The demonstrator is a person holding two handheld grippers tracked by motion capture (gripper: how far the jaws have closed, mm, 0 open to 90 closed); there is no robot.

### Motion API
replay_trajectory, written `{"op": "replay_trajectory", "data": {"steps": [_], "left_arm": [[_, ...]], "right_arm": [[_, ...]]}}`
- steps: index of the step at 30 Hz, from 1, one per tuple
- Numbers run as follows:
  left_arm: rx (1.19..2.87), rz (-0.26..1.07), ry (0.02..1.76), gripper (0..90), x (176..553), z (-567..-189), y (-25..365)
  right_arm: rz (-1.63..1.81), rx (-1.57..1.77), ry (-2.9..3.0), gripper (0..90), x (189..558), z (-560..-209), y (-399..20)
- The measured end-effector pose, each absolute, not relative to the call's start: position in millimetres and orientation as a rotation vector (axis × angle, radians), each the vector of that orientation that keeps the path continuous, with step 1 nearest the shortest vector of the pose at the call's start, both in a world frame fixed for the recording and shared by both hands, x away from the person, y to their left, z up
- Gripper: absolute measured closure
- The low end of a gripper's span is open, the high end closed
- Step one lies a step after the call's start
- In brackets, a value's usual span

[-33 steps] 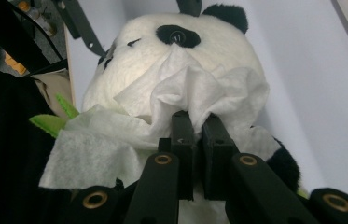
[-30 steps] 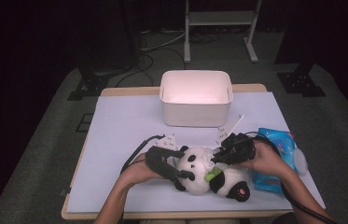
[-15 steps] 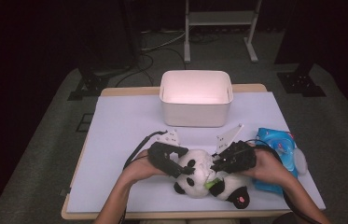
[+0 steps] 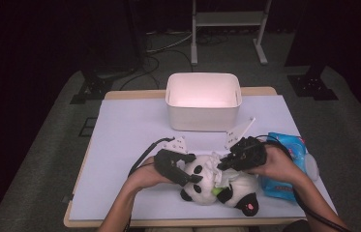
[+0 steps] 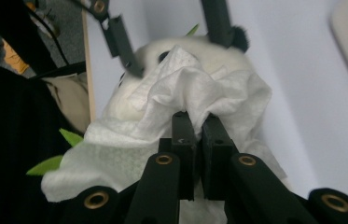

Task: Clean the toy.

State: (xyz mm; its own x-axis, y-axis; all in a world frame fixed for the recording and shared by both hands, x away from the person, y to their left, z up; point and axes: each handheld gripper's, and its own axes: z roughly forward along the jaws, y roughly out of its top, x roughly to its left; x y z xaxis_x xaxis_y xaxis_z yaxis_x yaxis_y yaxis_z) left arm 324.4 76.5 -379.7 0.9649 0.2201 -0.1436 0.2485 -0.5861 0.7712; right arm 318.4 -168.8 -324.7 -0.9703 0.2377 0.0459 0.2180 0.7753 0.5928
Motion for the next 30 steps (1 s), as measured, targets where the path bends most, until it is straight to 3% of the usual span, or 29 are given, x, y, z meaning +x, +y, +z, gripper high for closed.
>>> {"op": "replay_trajectory", "data": {"steps": [9,30], "left_arm": [[2.217,-0.037,0.327,24.7,323.6,-379.5,76.6],[2.225,-0.070,0.357,17.9,329.7,-375.6,88.9]], "right_arm": [[0.901,0.408,2.998,84.9,343.9,-330.2,-160.4],[0.864,0.331,3.023,85.0,324.9,-337.2,-153.3]]}}
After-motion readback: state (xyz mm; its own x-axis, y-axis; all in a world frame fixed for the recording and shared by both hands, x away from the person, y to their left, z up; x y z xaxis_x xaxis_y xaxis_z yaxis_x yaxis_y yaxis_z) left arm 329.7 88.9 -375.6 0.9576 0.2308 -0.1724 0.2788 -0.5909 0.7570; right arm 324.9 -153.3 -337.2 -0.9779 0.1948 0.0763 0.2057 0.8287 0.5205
